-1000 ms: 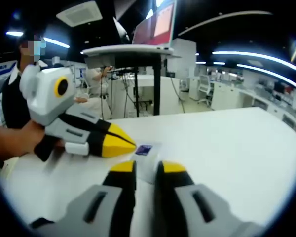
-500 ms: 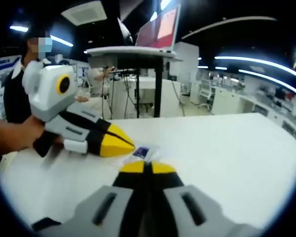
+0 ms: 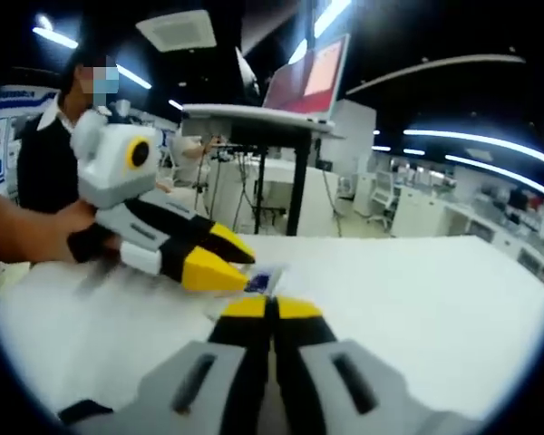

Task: Arrange the skincare products in the storage area until every visible bottle or jar stands upright without overlapping.

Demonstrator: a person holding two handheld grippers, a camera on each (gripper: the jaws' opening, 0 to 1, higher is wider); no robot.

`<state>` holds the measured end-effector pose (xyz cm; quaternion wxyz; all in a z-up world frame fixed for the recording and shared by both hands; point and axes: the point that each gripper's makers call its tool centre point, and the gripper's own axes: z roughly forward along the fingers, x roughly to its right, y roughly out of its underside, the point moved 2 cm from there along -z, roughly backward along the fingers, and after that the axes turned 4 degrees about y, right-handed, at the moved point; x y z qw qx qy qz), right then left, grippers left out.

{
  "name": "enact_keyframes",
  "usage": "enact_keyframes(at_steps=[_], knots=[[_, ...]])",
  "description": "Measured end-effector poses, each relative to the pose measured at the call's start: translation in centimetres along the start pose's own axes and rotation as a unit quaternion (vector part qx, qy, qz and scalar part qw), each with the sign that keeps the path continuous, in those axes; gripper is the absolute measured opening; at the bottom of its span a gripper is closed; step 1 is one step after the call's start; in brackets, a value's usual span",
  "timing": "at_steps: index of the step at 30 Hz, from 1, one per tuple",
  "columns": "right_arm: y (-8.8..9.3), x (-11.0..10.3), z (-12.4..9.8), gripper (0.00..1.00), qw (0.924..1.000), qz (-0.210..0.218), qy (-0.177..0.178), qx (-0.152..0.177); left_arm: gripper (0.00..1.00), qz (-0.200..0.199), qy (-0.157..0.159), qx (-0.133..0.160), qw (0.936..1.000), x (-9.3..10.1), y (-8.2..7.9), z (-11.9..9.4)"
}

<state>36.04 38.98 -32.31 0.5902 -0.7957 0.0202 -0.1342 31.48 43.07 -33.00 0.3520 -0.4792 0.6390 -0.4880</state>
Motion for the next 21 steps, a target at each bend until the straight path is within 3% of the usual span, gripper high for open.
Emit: enact_keyframes(at_steps=[10,21], knots=[[-0.8,-0.1,-1.7,0.0,0.9972,-0.074,-0.006,0.015,0.2,-0.01,0.023,0.034,0.9991,0.3,-1.0,-0.1],[-2.8,-1.5,-3.5,0.0,0.9806,-0.194,-0.018,0.019,0.19,-0.021,0.084,0.066,0.994,2.2,-1.9,-0.4]])
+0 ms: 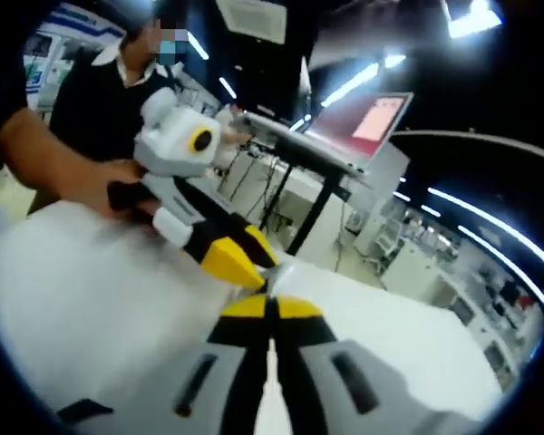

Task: Arrange the skincare products in the storage area until every visible bottle or jar stands upright without overlapping.

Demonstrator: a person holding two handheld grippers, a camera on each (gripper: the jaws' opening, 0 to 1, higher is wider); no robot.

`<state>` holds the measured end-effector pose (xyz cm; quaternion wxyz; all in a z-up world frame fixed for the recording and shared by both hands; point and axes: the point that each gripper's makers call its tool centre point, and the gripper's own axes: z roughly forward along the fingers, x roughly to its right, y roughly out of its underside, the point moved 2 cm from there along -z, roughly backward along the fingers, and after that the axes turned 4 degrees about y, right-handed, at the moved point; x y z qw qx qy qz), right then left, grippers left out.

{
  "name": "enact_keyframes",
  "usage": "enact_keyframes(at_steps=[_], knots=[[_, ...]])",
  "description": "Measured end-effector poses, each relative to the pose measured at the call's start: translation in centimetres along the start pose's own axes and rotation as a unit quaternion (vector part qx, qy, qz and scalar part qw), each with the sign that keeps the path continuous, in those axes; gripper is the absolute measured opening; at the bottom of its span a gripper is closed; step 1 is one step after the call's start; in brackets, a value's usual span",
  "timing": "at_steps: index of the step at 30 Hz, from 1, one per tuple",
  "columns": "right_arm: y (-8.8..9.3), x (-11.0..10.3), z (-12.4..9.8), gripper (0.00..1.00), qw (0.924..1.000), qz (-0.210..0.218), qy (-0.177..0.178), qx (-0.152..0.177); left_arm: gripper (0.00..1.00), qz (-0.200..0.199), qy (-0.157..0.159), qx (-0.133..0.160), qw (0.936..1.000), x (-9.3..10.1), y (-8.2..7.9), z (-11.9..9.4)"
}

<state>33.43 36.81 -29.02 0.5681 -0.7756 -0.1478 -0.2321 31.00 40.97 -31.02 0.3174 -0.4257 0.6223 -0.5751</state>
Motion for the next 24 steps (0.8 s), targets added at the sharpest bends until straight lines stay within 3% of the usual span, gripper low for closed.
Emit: enact_keyframes(at_steps=[14,18,24], knots=[[-0.8,-0.3,-2.0,0.0,0.9962,-0.084,-0.018,-0.017,0.16,-0.008,0.062,0.018,0.9979,2.3,-0.5,0.2],[-1.7,-1.4,-2.8,0.0,0.9947,-0.098,-0.017,-0.023,0.15,-0.008,0.072,0.021,0.9971,2.8,-0.6,0.2],[-1.7,-0.8,-3.1,0.0,0.9934,-0.11,-0.013,-0.03,0.12,-0.001,0.085,0.021,0.9962,3.5,-0.6,0.2]])
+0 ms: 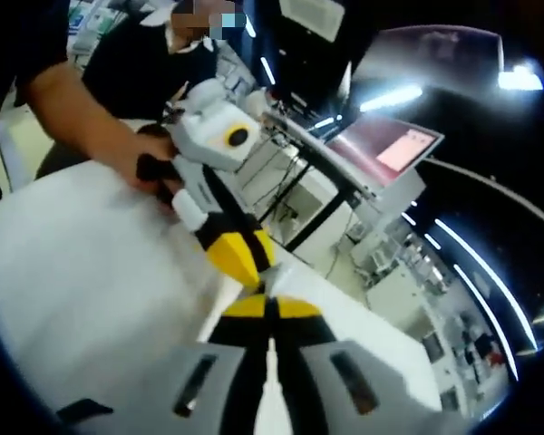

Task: Arrange the skincare products in the storage area until every visible bottle or jar stands upright without overlapping.

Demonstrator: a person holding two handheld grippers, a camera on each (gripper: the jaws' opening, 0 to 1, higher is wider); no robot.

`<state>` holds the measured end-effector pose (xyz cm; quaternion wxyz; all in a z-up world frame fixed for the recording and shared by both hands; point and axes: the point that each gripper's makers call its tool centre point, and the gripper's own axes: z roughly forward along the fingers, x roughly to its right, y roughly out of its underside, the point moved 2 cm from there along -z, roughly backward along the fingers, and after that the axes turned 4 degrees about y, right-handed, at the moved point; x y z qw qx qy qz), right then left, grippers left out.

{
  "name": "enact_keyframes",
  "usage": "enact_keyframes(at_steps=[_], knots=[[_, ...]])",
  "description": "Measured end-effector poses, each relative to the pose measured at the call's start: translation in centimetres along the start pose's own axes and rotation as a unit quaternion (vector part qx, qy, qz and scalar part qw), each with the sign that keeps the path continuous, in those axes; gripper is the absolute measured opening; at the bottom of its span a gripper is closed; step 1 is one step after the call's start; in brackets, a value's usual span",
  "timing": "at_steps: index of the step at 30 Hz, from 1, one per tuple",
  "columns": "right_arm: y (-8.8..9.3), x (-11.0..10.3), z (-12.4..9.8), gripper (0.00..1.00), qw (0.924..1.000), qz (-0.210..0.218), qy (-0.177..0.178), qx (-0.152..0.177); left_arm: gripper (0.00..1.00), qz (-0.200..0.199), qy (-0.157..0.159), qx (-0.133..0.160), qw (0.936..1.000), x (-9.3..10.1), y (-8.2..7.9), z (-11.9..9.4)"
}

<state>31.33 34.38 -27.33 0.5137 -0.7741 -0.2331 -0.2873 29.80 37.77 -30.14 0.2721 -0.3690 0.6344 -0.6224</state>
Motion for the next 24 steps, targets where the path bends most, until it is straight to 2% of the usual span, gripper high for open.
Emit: enact_keyframes(at_steps=[8,14,21,24], knots=[[0.6,0.6,-0.7,0.0,0.9999,-0.004,0.008,-0.005,0.0,-0.003,0.022,0.005,0.9997,0.4,-0.2,0.1],[1.5,1.9,-1.2,0.0,0.9998,-0.009,0.013,-0.009,0.0,-0.013,0.037,0.012,0.9992,0.9,-0.5,0.2],[0.8,1.7,-2.2,0.02,0.9995,-0.011,0.028,-0.003,0.0,-0.028,0.048,0.019,0.9983,1.2,-0.9,0.4],[0.8,1.9,-2.5,0.03,0.9991,-0.008,0.041,-0.002,0.0,-0.035,0.056,0.02,0.9976,0.6,-1.0,0.5]])
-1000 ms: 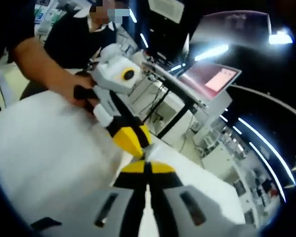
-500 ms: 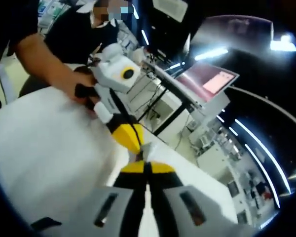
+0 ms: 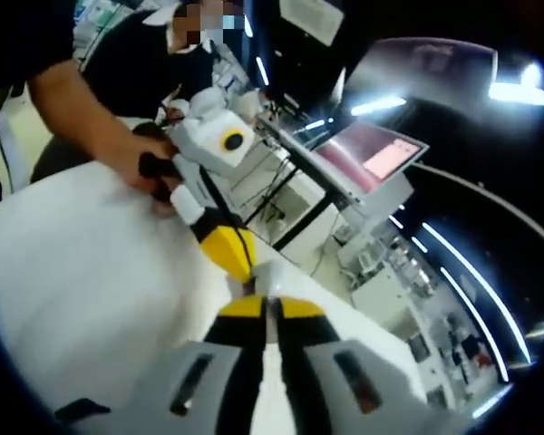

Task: Arrange the skincare products in the storage area until every visible bottle or jar stands upright without overlapping.

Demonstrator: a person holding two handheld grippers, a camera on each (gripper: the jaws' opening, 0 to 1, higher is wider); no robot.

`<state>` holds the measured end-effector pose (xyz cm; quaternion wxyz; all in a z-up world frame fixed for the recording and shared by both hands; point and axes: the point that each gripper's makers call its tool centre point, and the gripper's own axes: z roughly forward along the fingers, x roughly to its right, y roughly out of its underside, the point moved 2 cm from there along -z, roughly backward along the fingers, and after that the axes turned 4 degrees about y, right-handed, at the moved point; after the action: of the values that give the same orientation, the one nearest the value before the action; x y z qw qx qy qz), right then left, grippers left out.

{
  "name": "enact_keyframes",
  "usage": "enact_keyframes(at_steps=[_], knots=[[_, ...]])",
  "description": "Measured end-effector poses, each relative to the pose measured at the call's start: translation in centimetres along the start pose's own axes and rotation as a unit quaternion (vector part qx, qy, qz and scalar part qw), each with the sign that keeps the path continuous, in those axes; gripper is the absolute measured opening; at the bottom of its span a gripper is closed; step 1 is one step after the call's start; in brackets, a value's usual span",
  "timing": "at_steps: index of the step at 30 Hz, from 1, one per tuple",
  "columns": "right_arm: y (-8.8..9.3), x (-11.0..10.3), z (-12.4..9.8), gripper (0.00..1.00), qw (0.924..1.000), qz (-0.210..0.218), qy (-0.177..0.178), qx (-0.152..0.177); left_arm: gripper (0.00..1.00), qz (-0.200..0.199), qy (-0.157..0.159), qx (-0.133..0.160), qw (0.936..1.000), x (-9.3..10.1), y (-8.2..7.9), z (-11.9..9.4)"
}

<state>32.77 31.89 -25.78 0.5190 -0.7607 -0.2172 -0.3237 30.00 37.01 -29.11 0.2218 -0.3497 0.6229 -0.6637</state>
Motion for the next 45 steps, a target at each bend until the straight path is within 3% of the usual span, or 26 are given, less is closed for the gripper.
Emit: enact_keyframes(at_steps=[10,18,24,30,35,39,45], knots=[[-0.6,-0.3,-1.0,0.04,0.9995,0.027,0.006,0.013,0.0,-0.003,0.008,-0.003,1.0,0.0,0.0,0.1],[-0.4,-0.1,-2.9,0.08,0.9959,0.081,0.027,0.029,0.0,-0.018,0.021,0.011,0.9996,1.4,-0.1,0.1],[0.3,0.0,-4.1,0.08,0.9888,0.138,0.041,0.039,0.0,-0.02,0.031,0.011,0.9993,1.9,0.0,0.3],[1.0,-0.3,-5.5,0.11,0.9749,0.209,0.054,0.053,0.0,-0.034,0.047,0.021,0.9981,3.4,0.1,0.6],[1.8,-0.9,-6.9,0.14,0.955,0.283,0.056,0.067,0.0,-0.042,0.065,0.025,0.9967,5.0,0.3,1.0],[2.0,-1.2,-8.4,0.14,0.9453,0.312,0.059,0.075,0.0,-0.045,0.079,0.027,0.9955,6.7,0.5,1.3],[2.3,-1.8,-10.6,0.13,0.9377,0.333,0.063,0.077,0.0,-0.052,0.094,0.033,0.9936,8.6,0.6,1.7]])
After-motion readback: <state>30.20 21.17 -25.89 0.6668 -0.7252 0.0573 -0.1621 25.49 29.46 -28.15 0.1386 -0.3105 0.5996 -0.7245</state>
